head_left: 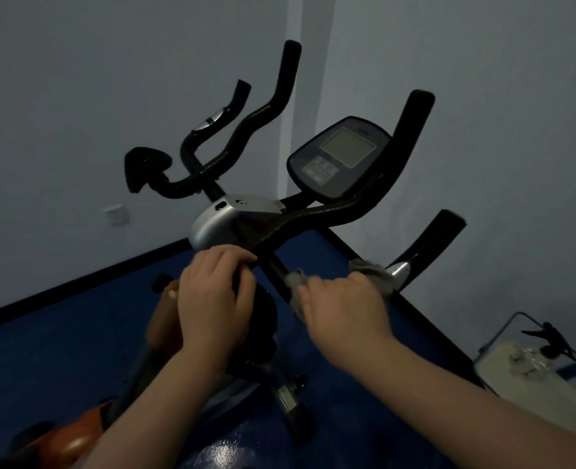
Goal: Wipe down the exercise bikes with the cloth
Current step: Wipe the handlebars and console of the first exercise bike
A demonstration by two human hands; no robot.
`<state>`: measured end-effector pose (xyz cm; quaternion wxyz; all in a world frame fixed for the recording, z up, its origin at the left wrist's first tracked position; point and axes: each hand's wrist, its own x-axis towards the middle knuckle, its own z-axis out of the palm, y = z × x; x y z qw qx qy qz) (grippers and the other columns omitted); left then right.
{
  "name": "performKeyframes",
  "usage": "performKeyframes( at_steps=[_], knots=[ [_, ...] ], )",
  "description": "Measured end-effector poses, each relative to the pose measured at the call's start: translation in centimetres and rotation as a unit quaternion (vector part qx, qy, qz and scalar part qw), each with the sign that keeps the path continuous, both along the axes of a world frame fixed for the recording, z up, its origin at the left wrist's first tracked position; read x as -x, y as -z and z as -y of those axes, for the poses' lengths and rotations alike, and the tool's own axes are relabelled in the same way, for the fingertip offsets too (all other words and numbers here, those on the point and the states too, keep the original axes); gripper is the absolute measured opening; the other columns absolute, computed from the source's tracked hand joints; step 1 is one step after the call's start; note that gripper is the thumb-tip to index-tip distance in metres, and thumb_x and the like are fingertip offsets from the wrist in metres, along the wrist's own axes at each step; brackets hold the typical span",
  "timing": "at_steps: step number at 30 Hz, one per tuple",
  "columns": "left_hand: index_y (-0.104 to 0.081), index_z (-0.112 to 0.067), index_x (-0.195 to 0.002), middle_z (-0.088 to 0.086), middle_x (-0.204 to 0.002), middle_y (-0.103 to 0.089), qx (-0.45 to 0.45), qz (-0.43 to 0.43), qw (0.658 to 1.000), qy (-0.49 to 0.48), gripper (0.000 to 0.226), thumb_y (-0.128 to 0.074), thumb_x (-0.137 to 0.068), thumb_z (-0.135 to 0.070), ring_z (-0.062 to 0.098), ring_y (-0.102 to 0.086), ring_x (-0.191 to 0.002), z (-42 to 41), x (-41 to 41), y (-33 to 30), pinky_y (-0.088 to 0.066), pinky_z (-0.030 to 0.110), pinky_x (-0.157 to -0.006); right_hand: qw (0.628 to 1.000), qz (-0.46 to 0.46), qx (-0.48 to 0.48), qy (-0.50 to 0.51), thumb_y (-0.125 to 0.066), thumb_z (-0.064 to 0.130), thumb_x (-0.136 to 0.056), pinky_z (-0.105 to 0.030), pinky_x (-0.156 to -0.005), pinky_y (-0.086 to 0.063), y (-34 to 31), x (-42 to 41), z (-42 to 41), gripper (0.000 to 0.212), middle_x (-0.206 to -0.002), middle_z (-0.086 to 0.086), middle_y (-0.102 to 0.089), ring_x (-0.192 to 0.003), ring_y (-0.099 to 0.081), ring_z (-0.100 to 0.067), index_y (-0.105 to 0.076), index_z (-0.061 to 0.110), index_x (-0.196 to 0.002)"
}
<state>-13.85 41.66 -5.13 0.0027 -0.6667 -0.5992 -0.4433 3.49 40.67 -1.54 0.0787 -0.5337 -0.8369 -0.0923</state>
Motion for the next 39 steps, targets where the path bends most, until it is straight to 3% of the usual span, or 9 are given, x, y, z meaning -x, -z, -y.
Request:
performKeyframes(
  at_steps=[5, 10, 14, 19, 23, 27, 31, 34, 39],
  knots=[
    [-0.063, -0.022, -0.093, -0.008, -0.093, -0.062, -0.001, 0.02, 1.0, 0.006, 0.018, -0.046, -0.087, -0.021, 0.007, -0.052, -0.085, -0.2, 0.0, 0.2, -0.036, 0.02, -0.07, 0.984, -0.003, 0.176, 0.017, -0.034, 0.02, -0.1, -0.034, -0.063, -0.032, -0.2, 2.3, -5.5, 0.025, -0.112, -0.011, -0.056, -0.091, -0.054, -0.029, -0.048, 0.008, -0.116],
    [-0.057, -0.029, -0.095, -0.011, -0.091, -0.061, -0.024, 0.023, 0.999, 0.024, 0.015, -0.046, -0.086, -0.022, 0.006, -0.051, -0.084, -0.6, 0.3, 0.4, -0.038, 0.023, -0.068, 0.988, -0.032, 0.139, 0.067, -0.021, 0.042, -0.1, -0.036, -0.054, -0.031, 1.0, 1.7, -3.2, 0.031, -0.085, -0.005, -0.061, -0.061, -0.047, -0.022, -0.041, 0.019, -0.106],
    [-0.059, -0.027, -0.093, -0.01, -0.089, -0.062, -0.034, 0.014, 0.999, 0.035, 0.016, -0.045, -0.086, -0.022, 0.007, -0.051, -0.082, -0.4, 0.3, 0.4, -0.042, 0.03, -0.063, 0.973, -0.089, 0.201, 0.067, -0.019, 0.039, -0.101, -0.034, -0.057, -0.027, 1.1, 3.7, -5.7, 0.033, -0.092, -0.005, -0.054, -0.069, -0.043, -0.022, -0.04, 0.015, -0.111],
    [-0.061, -0.026, -0.094, -0.008, -0.089, -0.064, -0.028, 0.004, 0.998, 0.058, 0.019, -0.045, -0.085, -0.022, 0.01, -0.054, -0.081, -0.1, 0.3, 0.2, -0.034, 0.027, -0.069, 0.996, -0.033, 0.024, 0.074, -0.031, 0.036, -0.1, -0.03, -0.05, -0.027, 2.0, 2.6, -1.1, 0.038, -0.075, -0.001, -0.056, -0.057, -0.046, -0.019, -0.038, 0.015, -0.132],
    [-0.058, -0.035, -0.094, -0.022, -0.091, -0.06, -0.025, 0.054, 0.995, 0.083, 0.017, -0.046, -0.086, -0.026, 0.005, -0.055, -0.085, 0.1, -0.2, -0.6, -0.032, 0.027, -0.081, 0.991, -0.019, -0.102, -0.085, -0.051, 0.02, -0.093, -0.037, -0.076, -0.049, 2.0, -4.3, 1.0, 0.034, -0.093, -0.008, -0.066, -0.082, -0.059, -0.024, -0.061, 0.008, -0.123],
    [-0.061, -0.034, -0.094, -0.018, -0.086, -0.061, 0.025, 0.231, 0.962, 0.143, 0.015, -0.049, -0.089, -0.03, 0.004, -0.059, -0.077, -0.4, -3.2, -2.7, -0.051, 0.029, -0.072, 0.965, -0.2, -0.17, 0.026, -0.047, 0.017, -0.093, -0.051, -0.108, -0.029, 2.8, -7.2, 0.6, 0.03, -0.121, -0.01, -0.061, -0.121, -0.049, -0.028, -0.066, 0.012, -0.116],
    [-0.063, -0.033, -0.096, -0.015, -0.09, -0.063, 0.101, 0.216, 0.953, 0.188, 0.012, -0.054, -0.091, -0.026, 0.002, -0.058, -0.075, -1.7, -5.7, -3.2, -0.044, 0.016, -0.059, 0.948, -0.262, -0.147, 0.099, -0.037, 0.029, -0.097, -0.044, -0.118, -0.01, 6.4, -2.9, 2.5, 0.036, -0.145, 0.0, -0.04, -0.143, -0.021, -0.02, -0.049, 0.027, -0.131],
    [-0.063, -0.036, -0.093, -0.02, -0.089, -0.061, 0.116, 0.169, 0.961, 0.184, 0.012, -0.053, -0.09, -0.029, -0.004, -0.057, -0.079, -2.0, -5.7, -2.8, -0.04, 0.021, -0.06, 0.903, -0.373, -0.145, 0.157, -0.027, 0.035, -0.101, -0.033, -0.12, -0.007, 6.0, -1.6, 2.0, 0.05, -0.159, 0.008, -0.009, -0.147, -0.004, -0.017, -0.015, 0.031, -0.149],
    [-0.062, -0.039, -0.091, -0.022, -0.087, -0.061, 0.129, 0.148, 0.964, 0.177, 0.012, -0.052, -0.09, -0.031, -0.005, -0.057, -0.078, -1.9, -6.0, -2.8, -0.039, 0.022, -0.059, 0.75, -0.564, -0.158, 0.308, -0.039, 0.027, -0.1, -0.02, -0.117, -0.001, 1.5, -1.0, -2.2, 0.071, -0.159, 0.006, 0.014, -0.146, 0.005, -0.009, 0.014, 0.026, -0.148]
  ],
)
